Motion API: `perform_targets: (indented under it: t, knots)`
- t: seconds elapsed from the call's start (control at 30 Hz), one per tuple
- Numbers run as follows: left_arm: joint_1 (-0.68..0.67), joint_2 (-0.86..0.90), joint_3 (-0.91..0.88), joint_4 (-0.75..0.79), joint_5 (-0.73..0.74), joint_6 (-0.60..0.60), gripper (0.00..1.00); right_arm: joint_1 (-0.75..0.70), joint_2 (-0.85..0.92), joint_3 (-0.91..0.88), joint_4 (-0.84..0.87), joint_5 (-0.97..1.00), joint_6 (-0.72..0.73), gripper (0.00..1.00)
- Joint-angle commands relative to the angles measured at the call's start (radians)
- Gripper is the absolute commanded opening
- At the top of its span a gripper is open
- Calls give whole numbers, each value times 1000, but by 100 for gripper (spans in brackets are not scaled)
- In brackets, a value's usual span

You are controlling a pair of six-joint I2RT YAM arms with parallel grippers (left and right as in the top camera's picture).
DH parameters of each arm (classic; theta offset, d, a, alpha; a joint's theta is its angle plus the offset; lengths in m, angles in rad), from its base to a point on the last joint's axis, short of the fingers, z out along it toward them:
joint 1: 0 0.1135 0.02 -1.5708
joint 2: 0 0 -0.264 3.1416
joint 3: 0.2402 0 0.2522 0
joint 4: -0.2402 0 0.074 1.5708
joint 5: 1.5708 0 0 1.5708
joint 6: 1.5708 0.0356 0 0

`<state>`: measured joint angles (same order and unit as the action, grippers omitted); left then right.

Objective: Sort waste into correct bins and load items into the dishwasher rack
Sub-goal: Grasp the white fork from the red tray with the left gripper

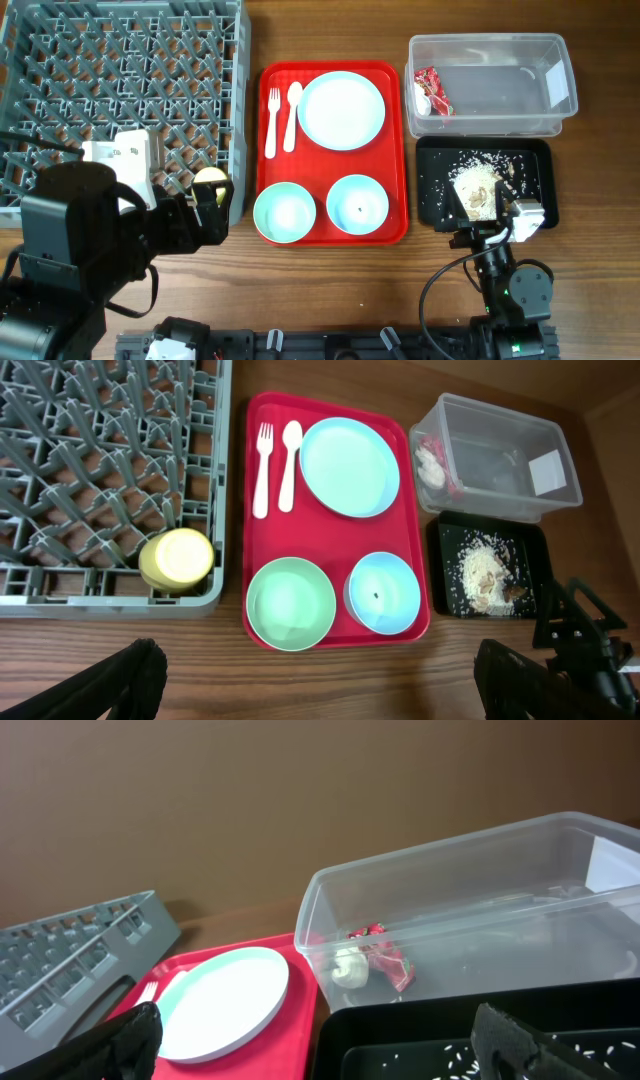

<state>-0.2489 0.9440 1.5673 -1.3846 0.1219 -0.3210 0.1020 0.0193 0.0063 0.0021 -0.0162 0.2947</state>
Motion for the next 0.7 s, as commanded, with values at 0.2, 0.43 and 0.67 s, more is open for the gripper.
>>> perform_targets:
  t: [0.2, 0.43, 0.67]
  knots:
    - [-4, -1, 6, 3, 8, -8, 100, 5, -14, -1, 7, 23, 23, 100]
    - [-3, -1, 6, 3, 8, -8, 100, 5, -14, -1, 7, 23, 23, 100]
    - [-4, 0, 6, 52, 119, -57, 100, 5, -14, -1, 7, 23, 23, 100]
